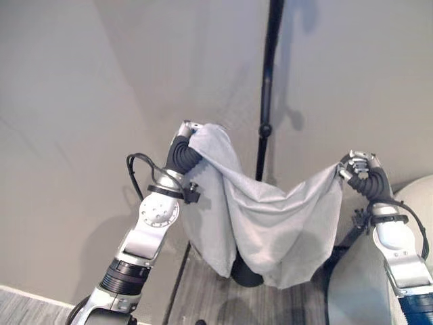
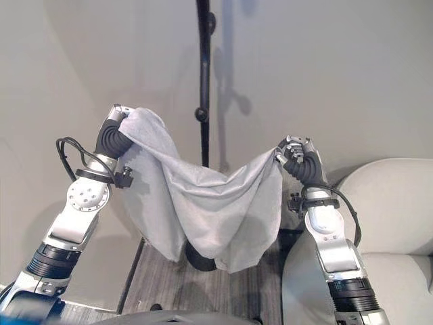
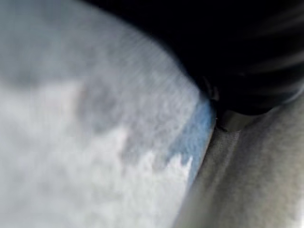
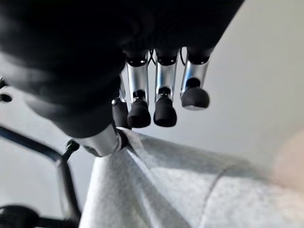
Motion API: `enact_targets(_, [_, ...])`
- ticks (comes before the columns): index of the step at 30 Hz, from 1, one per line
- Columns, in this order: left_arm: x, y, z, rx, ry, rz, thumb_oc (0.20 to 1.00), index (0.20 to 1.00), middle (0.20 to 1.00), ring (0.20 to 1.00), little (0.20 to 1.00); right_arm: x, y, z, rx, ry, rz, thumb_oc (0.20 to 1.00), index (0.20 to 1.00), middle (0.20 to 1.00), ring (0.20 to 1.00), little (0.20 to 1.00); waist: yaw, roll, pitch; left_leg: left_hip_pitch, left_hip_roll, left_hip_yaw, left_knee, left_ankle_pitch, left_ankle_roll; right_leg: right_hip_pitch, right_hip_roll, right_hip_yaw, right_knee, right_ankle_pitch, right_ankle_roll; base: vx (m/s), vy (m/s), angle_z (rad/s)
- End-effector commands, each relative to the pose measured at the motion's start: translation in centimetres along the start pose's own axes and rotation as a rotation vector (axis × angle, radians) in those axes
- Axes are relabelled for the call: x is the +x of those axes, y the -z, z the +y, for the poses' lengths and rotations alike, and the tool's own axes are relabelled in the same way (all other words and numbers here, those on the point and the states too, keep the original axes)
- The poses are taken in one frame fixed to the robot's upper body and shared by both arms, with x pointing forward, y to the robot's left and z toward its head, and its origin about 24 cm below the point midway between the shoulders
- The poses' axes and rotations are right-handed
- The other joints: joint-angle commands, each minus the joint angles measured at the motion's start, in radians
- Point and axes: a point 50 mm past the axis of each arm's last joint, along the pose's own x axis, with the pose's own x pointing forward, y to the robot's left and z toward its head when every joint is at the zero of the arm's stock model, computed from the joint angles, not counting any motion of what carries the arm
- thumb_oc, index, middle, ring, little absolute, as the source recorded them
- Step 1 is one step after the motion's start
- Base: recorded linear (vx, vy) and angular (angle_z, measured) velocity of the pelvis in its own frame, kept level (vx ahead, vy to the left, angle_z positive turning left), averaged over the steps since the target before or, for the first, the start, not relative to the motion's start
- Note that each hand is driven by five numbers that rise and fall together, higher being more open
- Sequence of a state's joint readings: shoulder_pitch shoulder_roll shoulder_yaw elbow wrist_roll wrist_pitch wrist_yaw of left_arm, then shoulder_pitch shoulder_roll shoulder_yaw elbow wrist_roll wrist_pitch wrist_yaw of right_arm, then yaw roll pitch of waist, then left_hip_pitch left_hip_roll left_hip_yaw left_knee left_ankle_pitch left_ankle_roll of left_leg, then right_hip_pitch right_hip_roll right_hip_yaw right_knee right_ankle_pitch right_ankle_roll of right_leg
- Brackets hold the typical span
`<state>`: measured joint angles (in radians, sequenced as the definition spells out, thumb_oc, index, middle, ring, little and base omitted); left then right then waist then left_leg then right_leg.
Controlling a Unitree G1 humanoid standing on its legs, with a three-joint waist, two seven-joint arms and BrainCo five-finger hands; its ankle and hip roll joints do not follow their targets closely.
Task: Hang the clothes on the sofa on the clothes rack.
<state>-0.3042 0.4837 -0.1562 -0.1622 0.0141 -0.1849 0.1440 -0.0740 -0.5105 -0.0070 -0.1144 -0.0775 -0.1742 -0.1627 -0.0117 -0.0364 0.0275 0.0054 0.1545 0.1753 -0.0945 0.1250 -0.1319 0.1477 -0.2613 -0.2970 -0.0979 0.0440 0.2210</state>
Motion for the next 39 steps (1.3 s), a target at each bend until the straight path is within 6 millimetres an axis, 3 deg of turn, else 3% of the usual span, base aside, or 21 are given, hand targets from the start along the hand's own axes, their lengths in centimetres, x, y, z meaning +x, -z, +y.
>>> enact_targets(1, [1.2, -2.3, 2.6, 0.034, -0.085, -0.134, 0.200, 0.200, 0.200, 0.200, 0.200, 2.2, -3.8, -1.5, 0.017, 0.078, -0.204, 0.200, 0.200, 0.200, 0.200, 0.200, 0.005, -0.016, -0.028, 0.097, -0.018, -0.014, 0.007, -0.163, 0.034, -0.058, 0.002, 0.026, 0.018, 0.010, -0.020, 0.03, 0.001, 0.07])
enact_targets(9, [1.4, -2.9, 2.9, 0.057, -0.090, -0.166, 0.200, 0.200, 0.200, 0.200, 0.200, 2.8, -4.8, -1.7, 0.013, 0.092, -0.251, 0.200, 0.200, 0.200, 0.200, 0.200, 0.013, -0.010, -0.033, 0.101, -0.021, -0.020, 0.007, -0.166, 0.033, -0.048, -0.003, 0.016, 0.016, 0.009, -0.017, 0.01, 0.001, 0.07])
enact_targets(10, [1.8, -3.7, 3.5, 0.096, -0.101, -0.207, 0.200, 0.200, 0.200, 0.200, 0.200, 3.6, -6.4, -2.4, 0.000, 0.113, -0.330, 0.200, 0.200, 0.200, 0.200, 0.200, 0.019, -0.007, -0.036, 0.104, -0.021, -0.022, 0.007, -0.167, 0.031, -0.044, -0.004, 0.012, 0.015, 0.009, -0.016, 0.00, 0.000, 0.00])
enact_targets(13, [2.5, -4.4, 3.9, 0.139, -0.113, -0.241, 0.200, 0.200, 0.200, 0.200, 0.200, 4.4, -7.9, -3.3, -0.022, 0.149, -0.399, 0.200, 0.200, 0.200, 0.200, 0.200, 0.025, -0.008, -0.042, 0.104, -0.020, -0.026, 0.007, -0.167, 0.029, -0.040, -0.003, 0.007, 0.014, 0.006, -0.015, 0.00, 0.000, 0.00])
enact_targets(19, [5.9, -8.5, 4.5, 0.249, -0.121, -0.432, 0.200, 0.200, 0.200, 0.200, 0.200, 6.4, -11.4, -5.3, -0.083, 0.228, -0.542, 0.200, 0.200, 0.200, 0.200, 0.200, 0.030, -0.003, -0.059, 0.104, -0.021, -0.034, 0.007, -0.166, 0.024, -0.032, -0.002, -0.001, 0.015, 0.004, -0.011, 0.01, -0.005, 0.05])
enact_targets(39, [10.9, -16.6, 5.3, 0.445, -0.128, -0.720, 0.200, 0.200, 0.200, 0.200, 0.200, 10.3, -17.9, -10.4, -0.254, 0.386, -0.715, 0.200, 0.200, 0.200, 0.200, 0.200, 0.031, -0.001, -0.089, 0.107, -0.026, -0.039, 0.007, -0.170, 0.019, -0.027, 0.000, -0.012, 0.015, 0.006, 0.001, 0.00, 0.000, 0.01])
